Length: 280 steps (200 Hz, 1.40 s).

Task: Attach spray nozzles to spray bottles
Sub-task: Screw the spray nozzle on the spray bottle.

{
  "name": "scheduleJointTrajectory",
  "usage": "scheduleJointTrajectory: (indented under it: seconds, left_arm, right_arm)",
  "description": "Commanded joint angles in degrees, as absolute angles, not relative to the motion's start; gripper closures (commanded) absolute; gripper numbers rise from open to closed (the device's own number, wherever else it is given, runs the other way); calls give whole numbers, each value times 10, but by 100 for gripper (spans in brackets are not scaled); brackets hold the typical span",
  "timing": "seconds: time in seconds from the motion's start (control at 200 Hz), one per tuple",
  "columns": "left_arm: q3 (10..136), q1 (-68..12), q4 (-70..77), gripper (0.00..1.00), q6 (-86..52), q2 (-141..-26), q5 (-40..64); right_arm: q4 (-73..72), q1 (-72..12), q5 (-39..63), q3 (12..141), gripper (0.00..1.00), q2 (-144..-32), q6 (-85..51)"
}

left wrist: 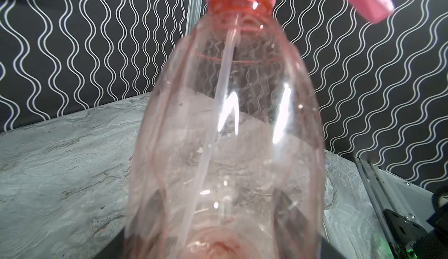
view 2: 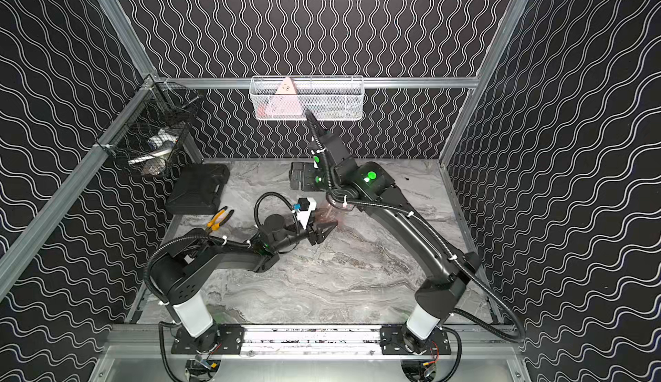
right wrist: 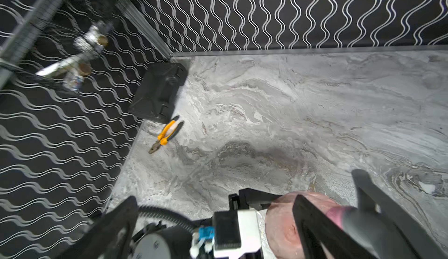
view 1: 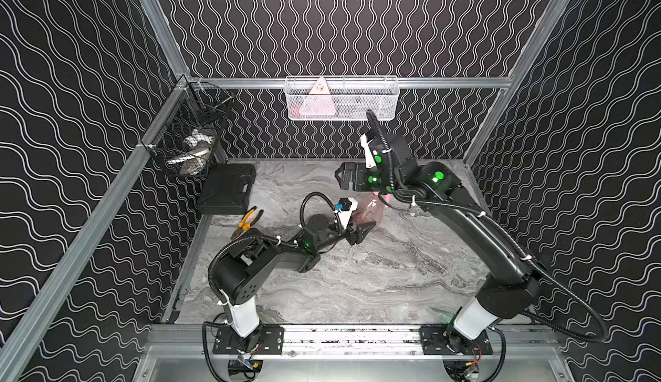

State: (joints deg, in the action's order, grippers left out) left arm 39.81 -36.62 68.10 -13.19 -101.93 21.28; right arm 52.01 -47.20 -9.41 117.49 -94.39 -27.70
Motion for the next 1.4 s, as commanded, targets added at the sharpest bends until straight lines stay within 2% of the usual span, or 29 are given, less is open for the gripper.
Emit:
scheduleJointTrajectory:
  seconds: [0.0, 0.21, 0.29, 0.38, 0.465, 0.53, 0.621, 0.711, 1.031, 1.396]
  left_arm:
    - [400, -365, 707, 63, -133, -1018, 231]
    - [402, -363, 704, 63, -139, -1011, 245]
    - [400, -364, 706, 63, -141, -1008, 255]
    - [398, -363, 711, 63, -146, -1008, 266]
    - [397, -363, 715, 63, -156, -1009, 276]
    - [398, -360, 718, 63, -166, -1011, 278]
    - [393, -357, 726, 63, -168, -1010, 249]
    - [384, -352, 741, 63, -163, -1011, 216]
    - [396, -347, 734, 63, -170, -1026, 214]
    - [401, -347, 715, 63, -167, -1021, 223]
  right_arm:
    - [544, -472, -74, 1193, 0, -928, -247]
    - [565, -417, -18, 1200, 0, -942, -201]
    - [540, -356, 52, 1182, 0, -943, -200]
    - [503, -285, 177, 1166, 0, -952, -211]
    - [491, -264, 248, 1167, 1, -968, -207]
    - [498, -264, 239, 1160, 1, -966, -212]
    - [474, -264, 133, 1089, 3, -922, -242]
    - [447, -238, 91, 1013, 3, -868, -258]
    - [391, -252, 189, 906, 2, -780, -292]
    - [398, -379, 122, 945, 2, -816, -284]
